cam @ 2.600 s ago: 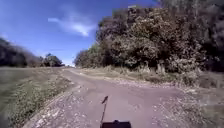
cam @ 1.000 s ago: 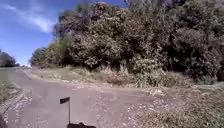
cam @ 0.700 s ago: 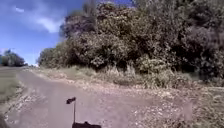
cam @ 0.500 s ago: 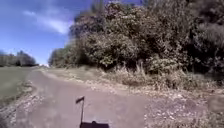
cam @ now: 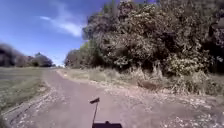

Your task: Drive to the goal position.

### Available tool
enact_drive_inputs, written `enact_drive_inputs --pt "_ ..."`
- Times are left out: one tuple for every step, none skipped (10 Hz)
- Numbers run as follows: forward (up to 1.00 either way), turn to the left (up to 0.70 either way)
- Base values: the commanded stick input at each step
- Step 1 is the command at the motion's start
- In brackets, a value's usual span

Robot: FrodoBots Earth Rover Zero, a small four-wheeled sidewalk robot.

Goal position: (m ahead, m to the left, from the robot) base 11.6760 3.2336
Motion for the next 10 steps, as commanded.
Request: enact_drive_inputs --pt "0.30 0.00" --pt "0.30 0.00" --pt "0.30 0.00" --pt "0.30 0.00" --pt "0.30 0.00" --pt "0.30 0.17" --pt "0.30 0.57" --pt "0.30 0.60" --pt "0.30 0.60" --pt "0.30 0.60"
